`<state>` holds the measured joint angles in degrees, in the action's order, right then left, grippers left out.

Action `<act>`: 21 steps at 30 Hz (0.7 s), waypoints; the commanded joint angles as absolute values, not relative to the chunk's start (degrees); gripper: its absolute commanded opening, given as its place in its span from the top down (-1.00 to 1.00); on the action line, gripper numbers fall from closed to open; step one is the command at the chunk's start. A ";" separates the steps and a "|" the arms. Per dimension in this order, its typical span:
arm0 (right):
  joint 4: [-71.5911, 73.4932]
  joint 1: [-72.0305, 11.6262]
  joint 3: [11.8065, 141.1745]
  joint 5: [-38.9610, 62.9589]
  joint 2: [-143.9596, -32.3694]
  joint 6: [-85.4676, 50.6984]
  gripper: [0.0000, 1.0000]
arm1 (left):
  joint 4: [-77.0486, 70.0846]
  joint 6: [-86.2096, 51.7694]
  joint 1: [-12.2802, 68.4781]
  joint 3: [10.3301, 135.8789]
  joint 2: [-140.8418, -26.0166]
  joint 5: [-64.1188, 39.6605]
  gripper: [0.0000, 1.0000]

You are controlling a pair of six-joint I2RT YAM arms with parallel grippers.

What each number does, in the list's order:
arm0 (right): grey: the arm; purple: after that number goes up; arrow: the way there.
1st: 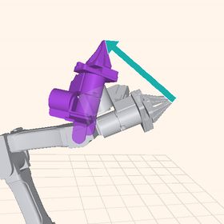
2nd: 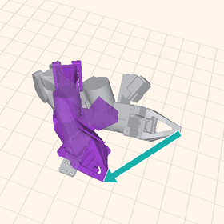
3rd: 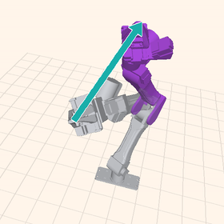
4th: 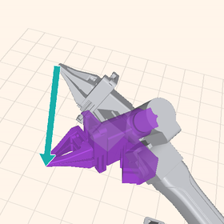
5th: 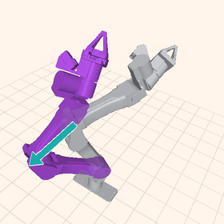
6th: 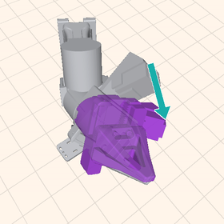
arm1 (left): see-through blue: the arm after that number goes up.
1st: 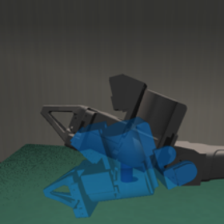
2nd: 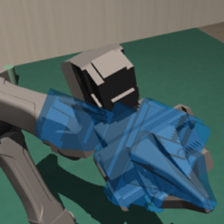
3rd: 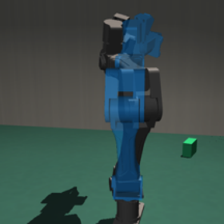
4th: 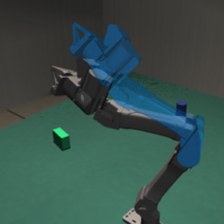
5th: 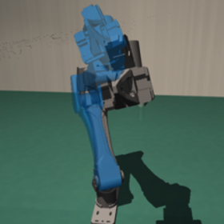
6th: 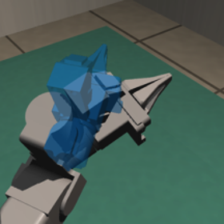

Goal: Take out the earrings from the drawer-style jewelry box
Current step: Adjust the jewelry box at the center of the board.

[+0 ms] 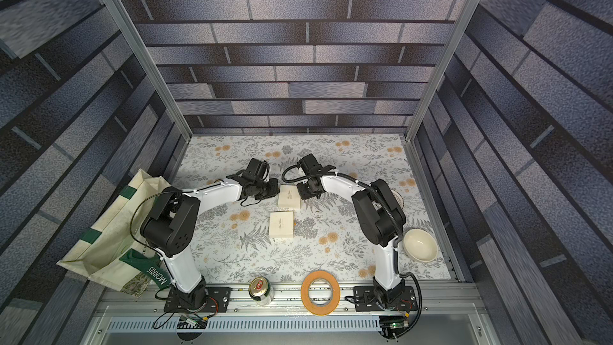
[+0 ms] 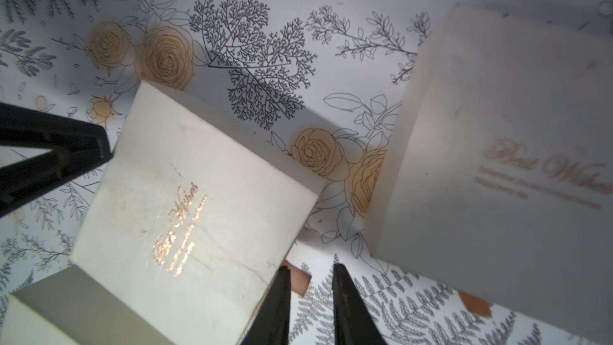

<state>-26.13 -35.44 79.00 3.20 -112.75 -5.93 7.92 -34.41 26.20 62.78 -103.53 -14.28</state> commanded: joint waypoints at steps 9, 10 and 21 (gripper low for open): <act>-24.02 -36.03 75.05 1.41 -109.07 -7.35 0.51 | 12.53 -32.55 25.47 66.74 -99.16 -11.36 0.99; -23.75 -35.87 74.53 1.24 -108.39 -7.70 0.51 | 13.12 -32.11 25.49 67.49 -98.56 -11.10 0.99; -20.99 -32.98 70.84 7.11 -104.76 -11.82 0.51 | 9.84 -33.54 25.36 69.27 -99.76 -18.56 0.98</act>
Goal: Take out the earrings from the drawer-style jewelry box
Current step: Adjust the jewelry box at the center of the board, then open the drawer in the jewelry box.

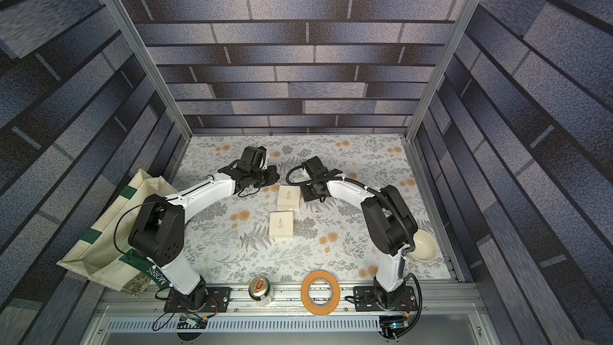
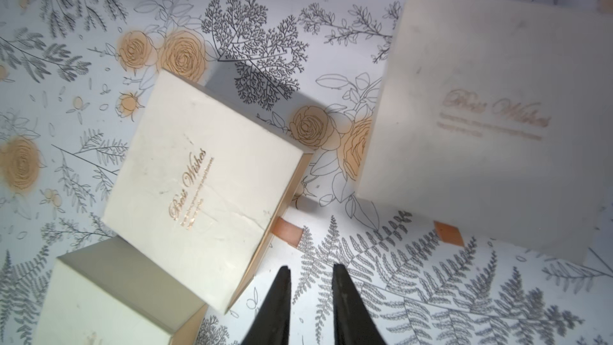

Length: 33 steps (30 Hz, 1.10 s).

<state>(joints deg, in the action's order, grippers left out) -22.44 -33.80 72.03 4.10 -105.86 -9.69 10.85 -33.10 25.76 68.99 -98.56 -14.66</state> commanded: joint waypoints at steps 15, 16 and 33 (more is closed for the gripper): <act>-18.81 -30.65 70.33 14.31 -107.20 -15.45 0.50 | 8.16 -35.03 26.98 66.71 -103.01 -24.62 1.00; -18.70 -30.58 70.32 14.37 -107.30 -15.47 0.50 | 8.15 -35.02 27.08 66.38 -102.83 -24.54 1.00; -17.85 -30.41 68.97 14.01 -107.67 -16.72 0.50 | 7.84 -35.61 27.57 63.11 -104.27 -23.58 1.00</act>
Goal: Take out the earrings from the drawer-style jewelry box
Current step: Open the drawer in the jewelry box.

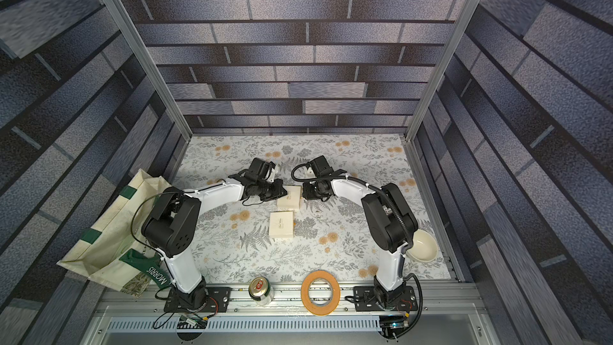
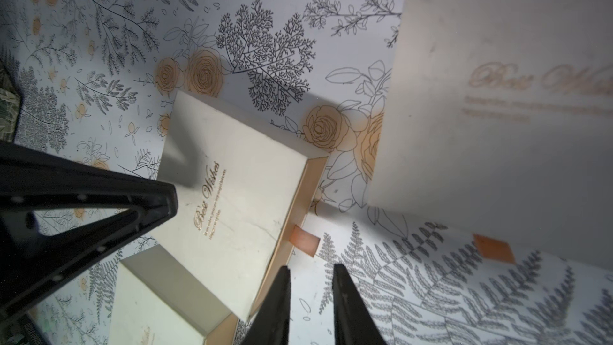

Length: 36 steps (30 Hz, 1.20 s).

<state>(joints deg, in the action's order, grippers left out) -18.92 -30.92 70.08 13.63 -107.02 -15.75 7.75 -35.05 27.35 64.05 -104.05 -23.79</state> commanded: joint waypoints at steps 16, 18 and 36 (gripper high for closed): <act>-14.70 -30.19 67.37 16.80 -108.28 -19.77 0.50 | 8.29 -35.32 27.37 62.58 -106.43 -22.62 1.00; -14.52 -30.17 67.24 16.66 -108.37 -19.95 0.50 | 8.44 -35.29 27.42 62.36 -106.58 -22.49 1.00; -13.21 -29.80 67.15 18.39 -109.69 -21.42 0.50 | 9.49 -34.78 27.38 61.69 -106.63 -21.19 1.00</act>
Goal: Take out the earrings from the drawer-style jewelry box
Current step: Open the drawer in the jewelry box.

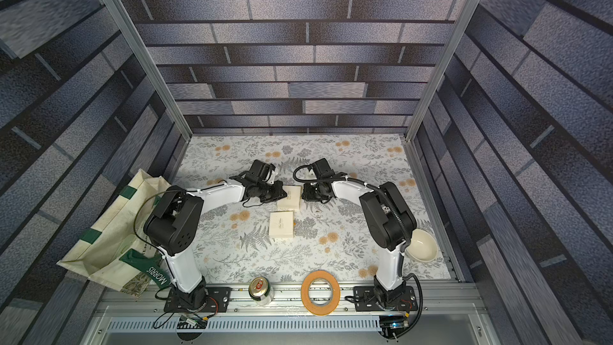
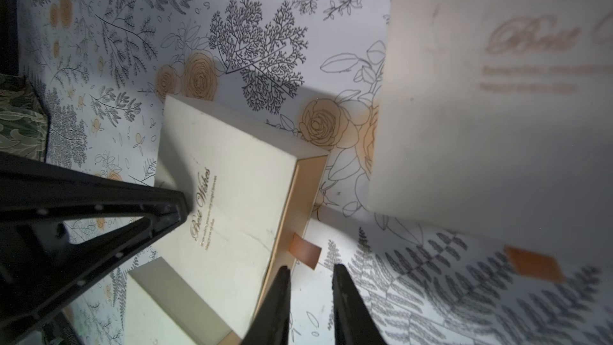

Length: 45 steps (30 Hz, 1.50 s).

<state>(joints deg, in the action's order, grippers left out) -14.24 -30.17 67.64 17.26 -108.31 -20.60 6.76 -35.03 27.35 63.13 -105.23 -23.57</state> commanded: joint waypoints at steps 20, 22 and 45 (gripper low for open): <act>-11.95 -29.80 66.90 19.42 -110.32 -22.34 0.50 | 9.36 -34.79 27.29 61.41 -106.18 -20.96 1.00; -11.79 -29.75 66.84 19.12 -110.24 -22.35 0.50 | 9.31 -34.81 27.36 61.35 -106.17 -20.83 1.00; -9.33 -29.16 66.35 21.99 -111.43 -25.02 0.53 | 9.58 -34.72 27.25 61.35 -106.00 -20.90 1.00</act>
<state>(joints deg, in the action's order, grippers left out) -10.35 -29.47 67.00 20.38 -110.48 -24.10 6.74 -35.03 27.35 63.13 -105.23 -23.55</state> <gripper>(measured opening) 0.236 0.042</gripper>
